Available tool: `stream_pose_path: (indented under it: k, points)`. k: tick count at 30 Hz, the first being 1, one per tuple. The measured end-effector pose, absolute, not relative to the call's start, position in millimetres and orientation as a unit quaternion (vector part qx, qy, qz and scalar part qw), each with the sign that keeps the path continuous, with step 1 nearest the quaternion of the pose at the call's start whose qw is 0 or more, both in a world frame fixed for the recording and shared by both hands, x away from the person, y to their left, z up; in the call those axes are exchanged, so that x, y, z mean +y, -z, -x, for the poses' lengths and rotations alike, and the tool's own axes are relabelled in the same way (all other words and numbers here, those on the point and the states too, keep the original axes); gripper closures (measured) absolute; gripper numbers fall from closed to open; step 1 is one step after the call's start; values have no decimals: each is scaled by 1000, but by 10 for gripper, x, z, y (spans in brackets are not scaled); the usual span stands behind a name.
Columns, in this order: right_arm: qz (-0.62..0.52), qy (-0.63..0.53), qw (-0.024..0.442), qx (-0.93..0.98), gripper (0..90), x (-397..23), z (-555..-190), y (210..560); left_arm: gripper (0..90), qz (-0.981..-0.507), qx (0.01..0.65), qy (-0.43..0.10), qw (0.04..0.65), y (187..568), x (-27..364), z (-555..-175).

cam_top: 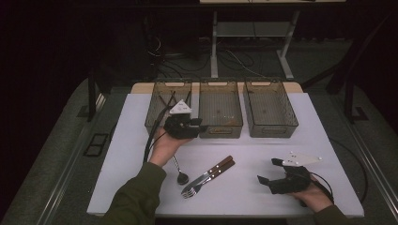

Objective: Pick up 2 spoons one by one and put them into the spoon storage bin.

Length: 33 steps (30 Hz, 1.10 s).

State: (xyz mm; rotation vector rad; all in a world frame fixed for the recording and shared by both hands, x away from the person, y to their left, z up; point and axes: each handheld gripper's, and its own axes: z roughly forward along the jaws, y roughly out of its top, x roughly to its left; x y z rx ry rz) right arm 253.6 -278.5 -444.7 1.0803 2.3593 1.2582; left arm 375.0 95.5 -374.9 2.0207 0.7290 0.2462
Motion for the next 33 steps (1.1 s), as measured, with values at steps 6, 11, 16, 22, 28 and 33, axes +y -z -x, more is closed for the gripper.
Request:
stream_pose_path:
  k: [6,11,16,22,28,33]
  points:
    - [-372,-432,128,812,113,-2788,-2539,4453,803,-828,313,-102,454,3932,1211,-3601]
    - [-372,-430,129,812,113,-2783,-2537,4452,897,-836,325,-111,427,4037,1372,-3539]
    - [-373,-429,131,812,113,-2784,-2531,4450,898,-846,336,-115,399,4121,1474,-3519]
    - [-371,-427,131,814,113,-2782,-2529,4451,899,-850,358,-114,370,4252,1594,-3609]
    - [-369,-426,133,815,113,-2781,-2535,4454,900,-857,371,-113,340,4340,1613,-3648]
    - [-370,-425,132,815,113,-2780,-2531,4454,900,-860,376,-115,326,4380,1631,-3664]
